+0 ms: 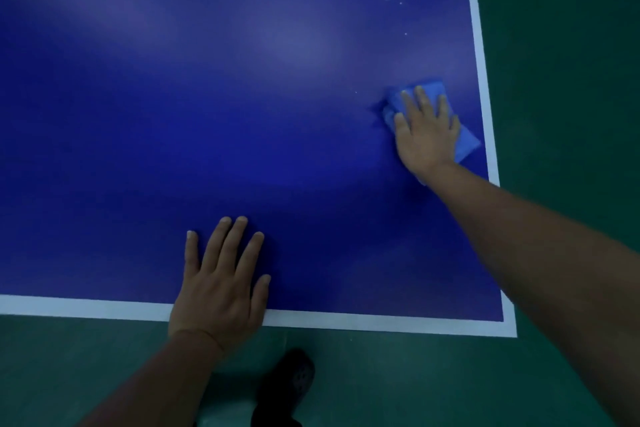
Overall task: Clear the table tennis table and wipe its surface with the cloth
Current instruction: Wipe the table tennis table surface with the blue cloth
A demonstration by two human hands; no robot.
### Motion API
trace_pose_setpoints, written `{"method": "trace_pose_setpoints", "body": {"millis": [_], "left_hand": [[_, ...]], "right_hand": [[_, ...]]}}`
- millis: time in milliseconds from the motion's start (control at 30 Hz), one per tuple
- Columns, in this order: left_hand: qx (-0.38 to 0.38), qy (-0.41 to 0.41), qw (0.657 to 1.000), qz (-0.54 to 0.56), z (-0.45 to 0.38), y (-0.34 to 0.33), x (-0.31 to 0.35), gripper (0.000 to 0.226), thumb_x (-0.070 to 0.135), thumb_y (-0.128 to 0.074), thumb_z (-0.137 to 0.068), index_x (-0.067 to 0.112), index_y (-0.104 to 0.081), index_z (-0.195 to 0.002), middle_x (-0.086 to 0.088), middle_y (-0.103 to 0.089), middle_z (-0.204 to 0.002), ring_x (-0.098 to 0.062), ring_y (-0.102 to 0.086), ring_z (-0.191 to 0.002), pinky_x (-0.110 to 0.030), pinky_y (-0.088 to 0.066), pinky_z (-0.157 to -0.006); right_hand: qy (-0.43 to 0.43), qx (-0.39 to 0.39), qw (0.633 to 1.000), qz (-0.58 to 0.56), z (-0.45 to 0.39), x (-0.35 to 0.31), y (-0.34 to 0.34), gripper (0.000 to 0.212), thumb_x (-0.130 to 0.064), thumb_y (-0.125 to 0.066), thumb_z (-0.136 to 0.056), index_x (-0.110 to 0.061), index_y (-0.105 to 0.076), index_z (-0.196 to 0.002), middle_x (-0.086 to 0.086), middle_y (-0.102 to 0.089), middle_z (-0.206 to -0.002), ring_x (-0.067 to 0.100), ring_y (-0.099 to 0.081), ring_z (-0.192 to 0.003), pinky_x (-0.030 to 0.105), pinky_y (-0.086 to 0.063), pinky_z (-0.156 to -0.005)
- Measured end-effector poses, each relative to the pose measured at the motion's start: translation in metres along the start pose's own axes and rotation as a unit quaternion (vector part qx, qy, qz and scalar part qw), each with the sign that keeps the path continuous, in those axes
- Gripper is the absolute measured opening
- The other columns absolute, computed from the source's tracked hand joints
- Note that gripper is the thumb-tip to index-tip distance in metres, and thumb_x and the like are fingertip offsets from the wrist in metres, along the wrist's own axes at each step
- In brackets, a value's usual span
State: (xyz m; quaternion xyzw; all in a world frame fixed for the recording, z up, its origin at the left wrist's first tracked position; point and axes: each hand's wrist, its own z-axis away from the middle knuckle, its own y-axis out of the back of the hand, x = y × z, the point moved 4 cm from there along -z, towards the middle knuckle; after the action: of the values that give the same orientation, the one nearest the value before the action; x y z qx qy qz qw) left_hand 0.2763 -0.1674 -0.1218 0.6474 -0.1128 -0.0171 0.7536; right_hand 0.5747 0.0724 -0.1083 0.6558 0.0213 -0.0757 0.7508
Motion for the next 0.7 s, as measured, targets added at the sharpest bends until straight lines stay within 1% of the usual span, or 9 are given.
{"method": "trace_pose_setpoints", "body": {"millis": [67,133,200,267,333,400,500,600,700], "left_hand": [[-0.002,0.001,1.000,-0.003,0.000,0.000,0.000,0.065,0.047,-0.023,-0.099,0.007,-0.047,-0.144,-0.017,-0.034,-0.157,-0.033,-0.023,-0.149,-0.066,-0.014,-0.116],[-0.004,-0.001,1.000,-0.001,0.000,0.001,0.001,0.064,0.046,-0.029,-0.096,0.006,-0.048,-0.143,-0.018,-0.035,-0.156,-0.034,-0.025,-0.148,-0.067,-0.016,-0.115],[0.000,-0.004,1.000,-0.004,-0.001,0.001,0.000,0.064,0.046,-0.030,-0.096,0.006,-0.048,-0.143,-0.018,-0.035,-0.155,-0.035,-0.026,-0.147,-0.067,-0.017,-0.114],[0.002,-0.005,1.000,0.002,-0.001,0.001,0.000,0.064,0.047,-0.025,-0.098,0.007,-0.048,-0.143,-0.018,-0.035,-0.156,-0.035,-0.026,-0.147,-0.067,-0.017,-0.114],[0.003,0.000,1.000,0.014,-0.001,0.000,-0.001,0.066,0.049,-0.018,-0.100,0.007,-0.048,-0.142,-0.017,-0.036,-0.155,-0.034,-0.026,-0.147,-0.067,-0.016,-0.115],[0.001,0.001,1.000,0.016,-0.001,-0.001,-0.001,0.066,0.049,-0.019,-0.100,0.007,-0.049,-0.142,-0.017,-0.036,-0.155,-0.034,-0.026,-0.148,-0.067,-0.016,-0.115],[0.007,0.001,1.000,0.009,-0.001,-0.002,0.000,0.063,0.046,-0.029,-0.097,0.007,-0.049,-0.142,-0.017,-0.037,-0.155,-0.033,-0.026,-0.148,-0.067,-0.018,-0.114],[0.002,0.001,1.000,-0.003,-0.001,-0.002,-0.001,0.063,0.046,-0.031,-0.096,0.008,-0.047,-0.144,-0.016,-0.035,-0.157,-0.033,-0.024,-0.149,-0.066,-0.017,-0.114],[-0.003,0.002,1.000,-0.003,-0.001,-0.003,-0.001,0.063,0.046,-0.030,-0.096,0.008,-0.048,-0.143,-0.016,-0.035,-0.157,-0.033,-0.025,-0.148,-0.066,-0.017,-0.114]], "right_hand": [[0.152,0.007,0.988,0.027,0.029,-0.041,-0.013,0.057,-0.049,-0.019,-0.101,-0.033,-0.029,-0.155,-0.006,-0.020,-0.165,0.031,-0.012,-0.152,0.060,-0.014,-0.119],[0.333,-0.012,0.941,0.050,0.090,-0.054,-0.028,0.053,-0.047,-0.028,-0.101,-0.032,-0.038,-0.152,-0.004,-0.027,-0.163,0.032,-0.018,-0.151,0.059,-0.014,-0.119],[0.448,-0.042,0.890,0.069,0.121,-0.032,-0.031,0.050,-0.046,-0.037,-0.101,-0.034,-0.041,-0.150,-0.006,-0.027,-0.162,0.029,-0.016,-0.152,0.054,-0.009,-0.121],[0.448,-0.048,0.888,0.093,0.093,-0.006,-0.023,0.053,-0.049,-0.037,-0.098,-0.036,-0.039,-0.150,-0.004,-0.030,-0.161,0.032,-0.020,-0.151,0.058,-0.013,-0.119],[0.322,-0.030,0.941,0.096,0.033,0.009,-0.013,0.060,-0.053,-0.028,-0.096,-0.036,-0.027,-0.153,-0.001,-0.029,-0.162,0.035,-0.022,-0.149,0.064,-0.020,-0.116],[0.174,-0.018,0.982,0.075,-0.021,0.010,0.001,0.064,-0.057,-0.015,-0.096,-0.037,-0.018,-0.156,-0.004,-0.017,-0.166,0.031,-0.011,-0.152,0.059,-0.015,-0.118],[0.102,-0.007,0.994,0.044,-0.064,-0.025,0.008,0.058,-0.054,-0.018,-0.102,-0.036,-0.017,-0.157,-0.009,-0.009,-0.167,0.027,-0.002,-0.153,0.055,-0.008,-0.121],[0.211,-0.015,0.976,0.061,-0.046,-0.076,-0.005,0.064,-0.056,-0.015,-0.096,-0.037,-0.023,-0.156,-0.009,-0.014,-0.166,0.029,-0.006,-0.153,0.059,-0.010,-0.119],[0.436,-0.030,0.895,0.088,0.039,-0.073,-0.021,0.057,-0.051,-0.028,-0.099,-0.034,-0.035,-0.152,-0.006,-0.024,-0.164,0.032,-0.014,-0.152,0.058,-0.008,-0.119]]}}
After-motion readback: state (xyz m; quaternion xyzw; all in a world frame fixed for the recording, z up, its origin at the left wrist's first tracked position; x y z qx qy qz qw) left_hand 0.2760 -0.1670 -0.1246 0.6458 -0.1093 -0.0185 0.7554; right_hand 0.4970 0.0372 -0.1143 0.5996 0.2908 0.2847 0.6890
